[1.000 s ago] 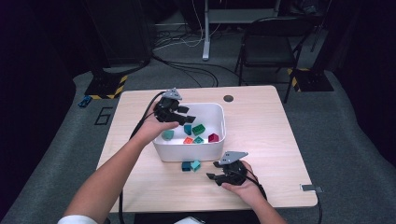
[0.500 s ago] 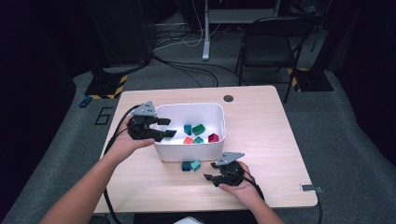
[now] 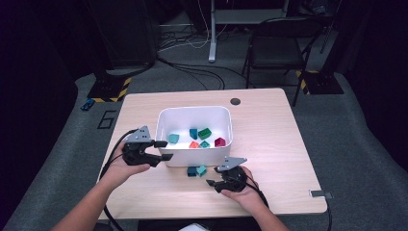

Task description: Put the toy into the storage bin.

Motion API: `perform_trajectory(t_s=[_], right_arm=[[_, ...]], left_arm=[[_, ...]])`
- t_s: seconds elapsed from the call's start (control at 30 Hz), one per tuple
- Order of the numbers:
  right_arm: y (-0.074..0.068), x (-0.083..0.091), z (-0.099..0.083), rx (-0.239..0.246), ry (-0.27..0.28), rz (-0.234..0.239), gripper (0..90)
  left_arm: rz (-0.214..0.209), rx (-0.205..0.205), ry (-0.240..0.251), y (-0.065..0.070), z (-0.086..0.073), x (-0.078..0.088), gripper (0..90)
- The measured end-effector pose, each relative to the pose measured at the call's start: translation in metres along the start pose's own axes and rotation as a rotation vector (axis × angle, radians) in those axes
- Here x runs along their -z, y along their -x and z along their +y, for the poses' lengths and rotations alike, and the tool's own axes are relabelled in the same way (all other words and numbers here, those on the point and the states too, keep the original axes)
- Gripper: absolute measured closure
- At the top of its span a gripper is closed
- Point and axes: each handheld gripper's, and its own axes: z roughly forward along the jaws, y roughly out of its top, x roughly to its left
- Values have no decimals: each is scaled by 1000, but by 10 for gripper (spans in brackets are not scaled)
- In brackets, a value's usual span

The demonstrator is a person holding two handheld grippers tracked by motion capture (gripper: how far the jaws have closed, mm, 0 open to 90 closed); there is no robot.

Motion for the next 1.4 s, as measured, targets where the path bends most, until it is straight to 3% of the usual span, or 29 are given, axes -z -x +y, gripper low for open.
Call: perform_trajectory(t_s=[0.1, 0.27, 0.57, 1.0, 1.23, 1.4], right_arm=[[1, 0, 1, -3, 5, -5, 409], [5, -2, 1, -8, 6, -17, 408], [6, -6, 0, -15, -6, -19, 407], [10, -8, 0, -28, -8, -37, 397], [15, -8, 0, -33, -2, -48, 390], [20, -9, 0, -46, 3, -59, 392]], left_arm=[[-18, 6, 8, 4, -12, -4, 453], [-43, 0, -26, 11, -30, -19, 453], [-71, 35, -73, 15, -56, -51, 451], [-44, 66, -88, 12, -72, -83, 444], [-38, 61, -87, 9, -73, -87, 439], [-30, 89, -89, 3, -74, -90, 428]])
